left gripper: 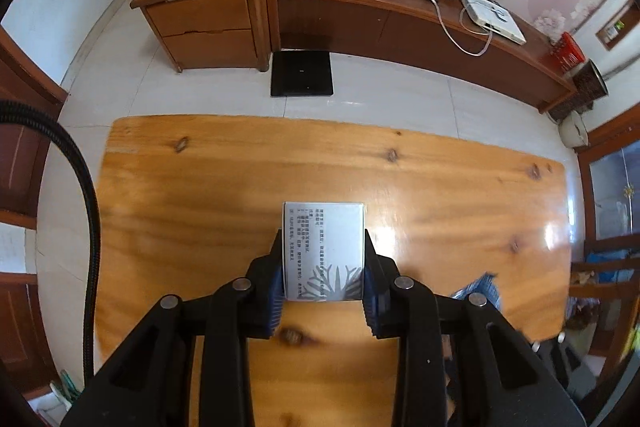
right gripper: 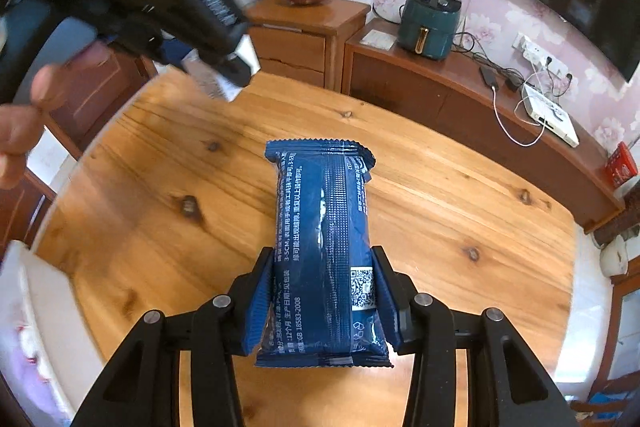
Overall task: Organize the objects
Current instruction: 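Lift the blue packet and small white box and carry both over the tray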
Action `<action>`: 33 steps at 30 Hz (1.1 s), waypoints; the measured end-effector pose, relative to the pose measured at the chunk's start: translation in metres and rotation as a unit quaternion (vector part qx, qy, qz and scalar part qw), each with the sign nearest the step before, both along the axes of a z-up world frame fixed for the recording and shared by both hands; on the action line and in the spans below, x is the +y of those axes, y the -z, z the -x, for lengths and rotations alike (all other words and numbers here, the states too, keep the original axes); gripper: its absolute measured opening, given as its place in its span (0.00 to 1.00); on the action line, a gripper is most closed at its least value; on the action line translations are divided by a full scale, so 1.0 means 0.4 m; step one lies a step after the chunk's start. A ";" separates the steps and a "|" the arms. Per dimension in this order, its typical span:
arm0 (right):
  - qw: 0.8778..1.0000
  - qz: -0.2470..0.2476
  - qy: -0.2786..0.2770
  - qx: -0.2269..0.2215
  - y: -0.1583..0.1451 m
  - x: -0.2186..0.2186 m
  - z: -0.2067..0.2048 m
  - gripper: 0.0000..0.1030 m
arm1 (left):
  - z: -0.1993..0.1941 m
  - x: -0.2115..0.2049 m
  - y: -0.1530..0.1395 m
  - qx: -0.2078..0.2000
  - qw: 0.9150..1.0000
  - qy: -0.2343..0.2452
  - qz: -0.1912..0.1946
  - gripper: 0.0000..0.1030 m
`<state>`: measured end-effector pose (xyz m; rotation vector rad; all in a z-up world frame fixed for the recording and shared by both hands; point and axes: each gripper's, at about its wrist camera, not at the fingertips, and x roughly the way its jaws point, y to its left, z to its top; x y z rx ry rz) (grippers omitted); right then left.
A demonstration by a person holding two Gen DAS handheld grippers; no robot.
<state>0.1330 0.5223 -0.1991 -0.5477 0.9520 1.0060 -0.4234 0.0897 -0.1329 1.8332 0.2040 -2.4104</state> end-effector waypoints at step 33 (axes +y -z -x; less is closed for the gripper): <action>0.989 -0.050 0.100 0.095 -0.420 -0.304 0.456 0.45 | -0.757 0.024 -0.349 0.075 0.982 0.149 0.092 0.33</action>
